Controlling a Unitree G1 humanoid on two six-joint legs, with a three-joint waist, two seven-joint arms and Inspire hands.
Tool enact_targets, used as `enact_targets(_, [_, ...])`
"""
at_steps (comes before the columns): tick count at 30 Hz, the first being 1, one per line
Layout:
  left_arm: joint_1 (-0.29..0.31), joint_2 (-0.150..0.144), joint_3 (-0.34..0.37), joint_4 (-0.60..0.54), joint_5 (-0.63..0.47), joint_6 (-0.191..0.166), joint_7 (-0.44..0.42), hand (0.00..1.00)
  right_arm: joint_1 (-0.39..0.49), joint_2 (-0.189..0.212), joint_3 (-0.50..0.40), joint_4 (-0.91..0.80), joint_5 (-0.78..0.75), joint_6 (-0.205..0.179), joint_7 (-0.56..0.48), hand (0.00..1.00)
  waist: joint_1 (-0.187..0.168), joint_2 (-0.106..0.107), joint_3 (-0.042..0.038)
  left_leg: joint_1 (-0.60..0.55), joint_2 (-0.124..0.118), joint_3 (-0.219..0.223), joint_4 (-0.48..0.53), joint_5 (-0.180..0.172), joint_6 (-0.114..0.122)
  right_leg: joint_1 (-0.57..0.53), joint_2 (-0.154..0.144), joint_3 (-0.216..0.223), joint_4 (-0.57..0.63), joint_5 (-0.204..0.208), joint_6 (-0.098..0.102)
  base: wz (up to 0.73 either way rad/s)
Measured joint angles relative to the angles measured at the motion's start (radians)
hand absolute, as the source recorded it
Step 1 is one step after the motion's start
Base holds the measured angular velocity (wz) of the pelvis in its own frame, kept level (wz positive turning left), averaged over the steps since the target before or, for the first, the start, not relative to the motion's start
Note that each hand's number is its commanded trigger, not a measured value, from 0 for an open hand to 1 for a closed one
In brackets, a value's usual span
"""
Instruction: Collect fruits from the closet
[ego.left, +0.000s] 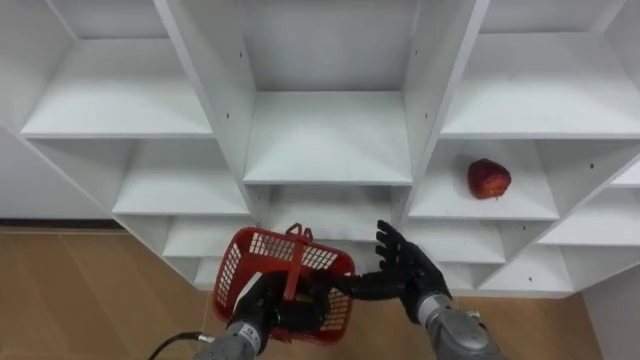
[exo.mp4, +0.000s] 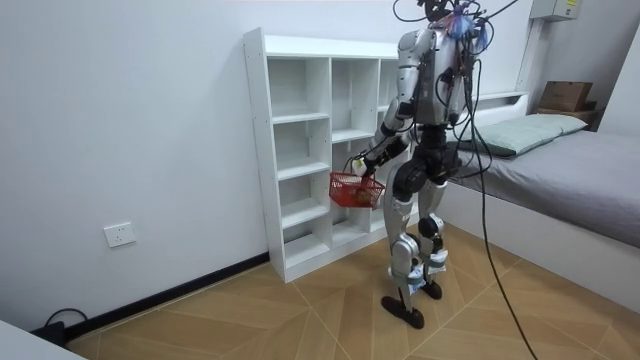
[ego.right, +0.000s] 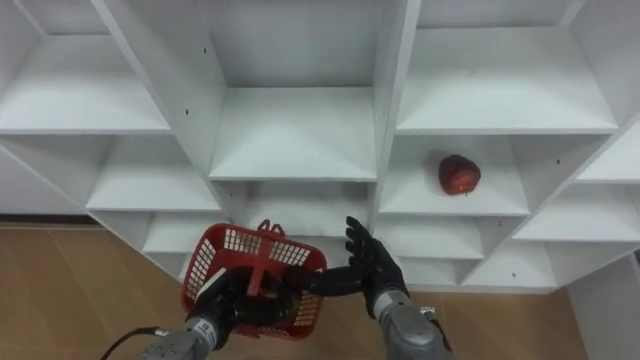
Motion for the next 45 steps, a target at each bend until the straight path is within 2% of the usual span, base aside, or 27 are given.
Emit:
enact_targets(5, [0.029, -0.008, 0.009, 0.0, -0.001, 0.001, 0.036, 1.0, 0.042, 0.001, -0.03, -0.074, -0.07, 0.0, -0.047, 0.0, -0.005, -0.005, -0.0024, 0.016, 0.001, -0.001, -0.009, 0.0, 0.0, 0.019, 0.005, 0.007, -0.015, 0.006, 0.002, -0.03])
enact_targets(8, [0.031, -0.013, 0.008, 0.0, -0.068, 0.003, 0.06, 1.0, 0.081, 0.0, -0.032, -0.139, -0.104, 0.001, -0.093, 0.0, -0.006, -0.009, -0.0019, 0.028, 0.001, 0.002, -0.01, 0.0, 0.0, 0.031, 0.007, 0.018, -0.015, 0.006, 0.002, -0.12])
enact_targets(10, [0.039, -0.01, 0.011, 0.0, -0.119, 0.003, 0.065, 1.0, 0.103, 0.002, -0.026, -0.174, -0.12, 0.004, -0.12, 0.0, -0.005, -0.015, -0.0012, 0.046, 0.003, 0.01, -0.017, 0.0, 0.0, 0.036, 0.013, 0.045, -0.016, 0.006, 0.002, -0.3])
enact_targets(15, [0.07, 0.001, 0.023, 0.007, -0.124, 0.003, 0.064, 1.0, 0.113, -0.009, -0.038, -0.186, -0.191, 0.004, -0.157, 0.0, -0.023, -0.032, 0.0011, 0.086, 0.004, 0.026, -0.034, 0.0, 0.0, 0.059, 0.02, 0.071, -0.018, 0.006, 0.002, -0.18])
enact_targets(21, [0.091, 0.015, 0.03, 0.01, -0.177, 0.004, 0.065, 1.0, 0.15, -0.027, -0.069, -0.243, -0.205, 0.004, -0.202, 0.0, -0.04, -0.04, -0.0019, 0.094, 0.006, 0.026, -0.049, -0.003, -0.003, 0.06, 0.025, 0.072, -0.019, 0.008, 0.005, 0.0])
enact_targets(26, [0.108, 0.013, 0.088, 0.007, -0.176, 0.004, 0.065, 1.0, 0.201, -0.034, -0.116, -0.333, -0.23, 0.004, -0.23, 0.0, -0.037, -0.039, -0.0019, 0.117, 0.011, 0.024, -0.053, -0.007, -0.009, 0.082, 0.033, 0.075, -0.021, 0.007, 0.002, -0.01])
enact_targets(32, [0.136, 0.02, 0.151, -0.094, -0.177, 0.006, 0.066, 1.0, 0.218, -0.051, -0.189, -0.393, -0.233, 0.003, -0.315, 0.0, -0.046, -0.042, -0.0014, 0.127, 0.011, 0.024, -0.053, -0.007, -0.009, 0.09, 0.033, 0.078, -0.018, 0.006, 0.001, 0.0])
enact_targets(35, [0.138, 0.03, 0.171, -0.101, -0.185, 0.007, 0.065, 1.0, 0.22, -0.055, -0.213, -0.395, -0.231, 0.003, -0.328, 0.0, -0.051, -0.054, 0.0012, 0.132, 0.012, 0.023, -0.053, -0.007, -0.009, 0.095, 0.034, 0.076, -0.019, 0.005, 0.0, 0.0])
enact_targets(37, [0.151, 0.033, 0.193, -0.102, -0.185, 0.016, 0.064, 1.0, 0.221, -0.073, -0.23, -0.395, -0.229, 0.004, -0.339, 0.0, -0.049, -0.061, 0.004, 0.146, 0.012, 0.021, -0.054, -0.01, -0.011, 0.108, 0.034, 0.075, -0.019, 0.004, 0.0, 0.0])
enact_targets(39, [0.17, 0.034, 0.222, -0.117, -0.178, 0.021, 0.059, 1.0, 0.224, -0.075, -0.257, -0.394, -0.23, 0.004, -0.341, 0.0, -0.047, -0.07, 0.0025, 0.151, 0.013, 0.021, -0.054, -0.012, -0.011, 0.115, 0.033, 0.069, -0.021, 0.002, -0.001, 0.02])
enact_targets(42, [0.199, 0.039, 0.264, -0.148, -0.174, 0.022, 0.055, 1.0, 0.236, -0.081, -0.309, -0.386, -0.229, 0.005, -0.355, 0.0, -0.047, -0.088, -0.0057, 0.153, 0.013, 0.011, -0.054, -0.012, -0.012, 0.127, 0.032, 0.055, -0.032, 0.002, -0.001, 0.12])
enact_targets(45, [0.2, 0.048, 0.281, -0.148, -0.149, 0.023, 0.054, 1.0, 0.236, -0.096, -0.337, -0.386, -0.225, 0.006, -0.367, 0.0, -0.044, -0.1, -0.0053, 0.159, 0.013, -0.006, -0.054, -0.013, -0.012, 0.14, 0.031, 0.044, -0.034, 0.0, -0.001, 0.14])
